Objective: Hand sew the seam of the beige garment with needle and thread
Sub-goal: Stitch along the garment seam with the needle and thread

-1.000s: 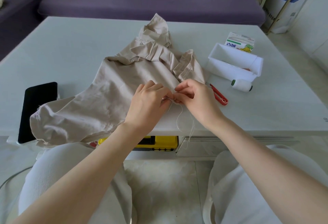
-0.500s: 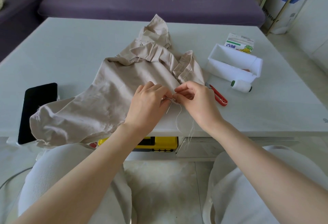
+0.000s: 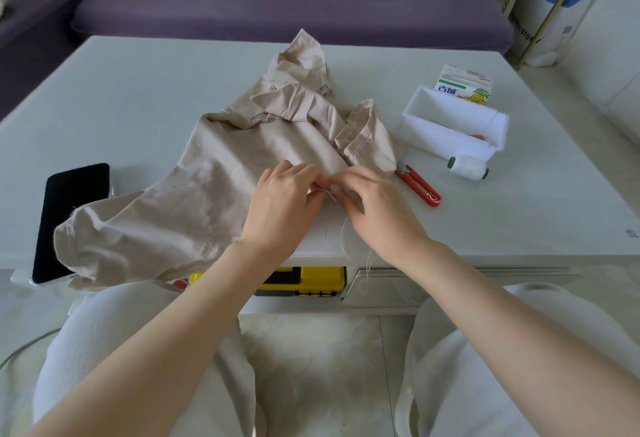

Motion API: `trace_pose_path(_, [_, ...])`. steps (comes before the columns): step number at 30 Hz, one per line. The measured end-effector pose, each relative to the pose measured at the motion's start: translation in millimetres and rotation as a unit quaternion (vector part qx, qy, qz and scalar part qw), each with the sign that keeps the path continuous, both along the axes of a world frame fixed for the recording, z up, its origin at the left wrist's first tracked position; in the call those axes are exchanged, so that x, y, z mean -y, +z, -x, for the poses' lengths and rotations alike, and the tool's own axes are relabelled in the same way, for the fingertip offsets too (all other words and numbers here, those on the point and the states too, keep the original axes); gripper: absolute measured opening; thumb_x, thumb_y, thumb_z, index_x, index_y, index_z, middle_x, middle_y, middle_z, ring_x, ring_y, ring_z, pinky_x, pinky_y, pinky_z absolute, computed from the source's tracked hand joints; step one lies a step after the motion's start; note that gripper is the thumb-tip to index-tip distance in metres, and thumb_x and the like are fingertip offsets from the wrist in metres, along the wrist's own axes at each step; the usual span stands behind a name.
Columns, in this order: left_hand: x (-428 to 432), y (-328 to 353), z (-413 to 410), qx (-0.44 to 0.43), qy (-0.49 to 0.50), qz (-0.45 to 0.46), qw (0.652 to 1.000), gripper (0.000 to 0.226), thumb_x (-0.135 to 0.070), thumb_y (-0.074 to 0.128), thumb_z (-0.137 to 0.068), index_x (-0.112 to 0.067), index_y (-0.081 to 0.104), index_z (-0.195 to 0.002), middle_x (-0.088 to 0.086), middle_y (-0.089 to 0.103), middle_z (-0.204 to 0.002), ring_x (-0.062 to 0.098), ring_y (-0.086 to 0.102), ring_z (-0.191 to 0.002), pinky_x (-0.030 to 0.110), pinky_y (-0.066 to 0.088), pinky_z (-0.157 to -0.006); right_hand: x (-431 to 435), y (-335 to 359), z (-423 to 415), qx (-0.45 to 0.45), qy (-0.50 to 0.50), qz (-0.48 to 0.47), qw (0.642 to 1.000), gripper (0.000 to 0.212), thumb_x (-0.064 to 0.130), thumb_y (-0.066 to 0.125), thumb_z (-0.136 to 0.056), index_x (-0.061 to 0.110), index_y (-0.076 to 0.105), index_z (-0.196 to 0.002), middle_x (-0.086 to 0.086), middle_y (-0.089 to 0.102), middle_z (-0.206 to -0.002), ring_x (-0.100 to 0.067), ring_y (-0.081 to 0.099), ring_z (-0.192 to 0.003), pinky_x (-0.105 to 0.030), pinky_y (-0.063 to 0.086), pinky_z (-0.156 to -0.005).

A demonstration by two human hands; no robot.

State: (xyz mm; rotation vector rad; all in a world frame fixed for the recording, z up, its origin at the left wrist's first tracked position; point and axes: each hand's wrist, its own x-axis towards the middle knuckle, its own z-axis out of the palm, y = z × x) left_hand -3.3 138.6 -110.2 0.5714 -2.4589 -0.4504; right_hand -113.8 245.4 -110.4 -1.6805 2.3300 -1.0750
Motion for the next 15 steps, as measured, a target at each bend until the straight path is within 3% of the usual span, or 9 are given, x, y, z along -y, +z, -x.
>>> trace_pose_path(2, [-0.4, 1.7, 0.0, -0.009, 0.004, -0.022, 1.000, 0.007, -0.006, 0.069, -0.079, -0.011, 0.066, -0.083, -0.003, 0.066, -0.078, 0.025, 0.056, -0.078, 0.027, 0.034, -0.071, -1.5, 1.2, -0.4, -0.049, 0.002, 0.008, 0.999, 0.036, -0.007, 0.058, -0.083, 0.008, 0.062, -0.115, -0.005, 0.057, -0.113, -0.022, 0.055, -0.104, -0.031, 0.049, -0.081])
trace_pose_path(6, [-0.1, 3.9, 0.1, -0.022, -0.003, -0.045, 0.999, 0.002, -0.012, 0.067, -0.083, -0.013, 0.067, -0.085, -0.010, 0.058, -0.075, 0.023, 0.054, -0.077, 0.031, 0.037, -0.071, -1.2, 1.3, 1.5, -0.114, 0.013, 0.053, 0.992, 0.040, -0.019, 0.060, -0.070, 0.007, 0.061, -0.100, -0.009, 0.054, -0.102, -0.021, 0.050, -0.096, -0.025, 0.041, -0.074])
trace_pose_path(8, [1.8, 2.8, 0.2, -0.014, -0.003, -0.047, 0.999, 0.002, -0.011, 0.065, -0.084, -0.010, 0.066, -0.082, -0.005, 0.061, -0.076, 0.025, 0.054, -0.077, 0.033, 0.039, -0.069, -0.5, -0.2, 2.1, -0.156, 0.022, 0.048, 0.986, 0.039, -0.021, 0.060, -0.066, 0.007, 0.064, -0.093, -0.008, 0.054, -0.096, -0.021, 0.049, -0.092, -0.020, 0.036, -0.071])
trace_pose_path(11, [3.0, 2.2, 0.1, -0.006, -0.008, -0.070, 0.997, 0.005, -0.008, 0.061, -0.085, -0.007, 0.066, -0.084, 0.004, 0.062, -0.079, 0.027, 0.053, -0.081, 0.039, 0.045, -0.072, 0.5, -3.2, 2.0, -0.205, 0.036, 0.033, 0.978, 0.038, -0.022, 0.063, -0.066, 0.007, 0.068, -0.089, -0.008, 0.052, -0.089, -0.026, 0.051, -0.084, -0.023, 0.034, -0.072])
trace_pose_path(15, [1.2, 4.4, 0.6, -0.009, -0.011, -0.091, 0.996, 0.010, -0.010, 0.059, -0.090, -0.006, 0.067, -0.086, 0.000, 0.058, -0.079, 0.023, 0.051, -0.084, 0.027, 0.038, -0.072, 2.1, -5.3, 3.6, -0.252, 0.038, 0.031, 0.966, 0.031, -0.014, 0.066, -0.071, 0.010, 0.069, -0.089, -0.007, 0.051, -0.084, -0.023, 0.043, -0.081, -0.025, 0.031, -0.072])
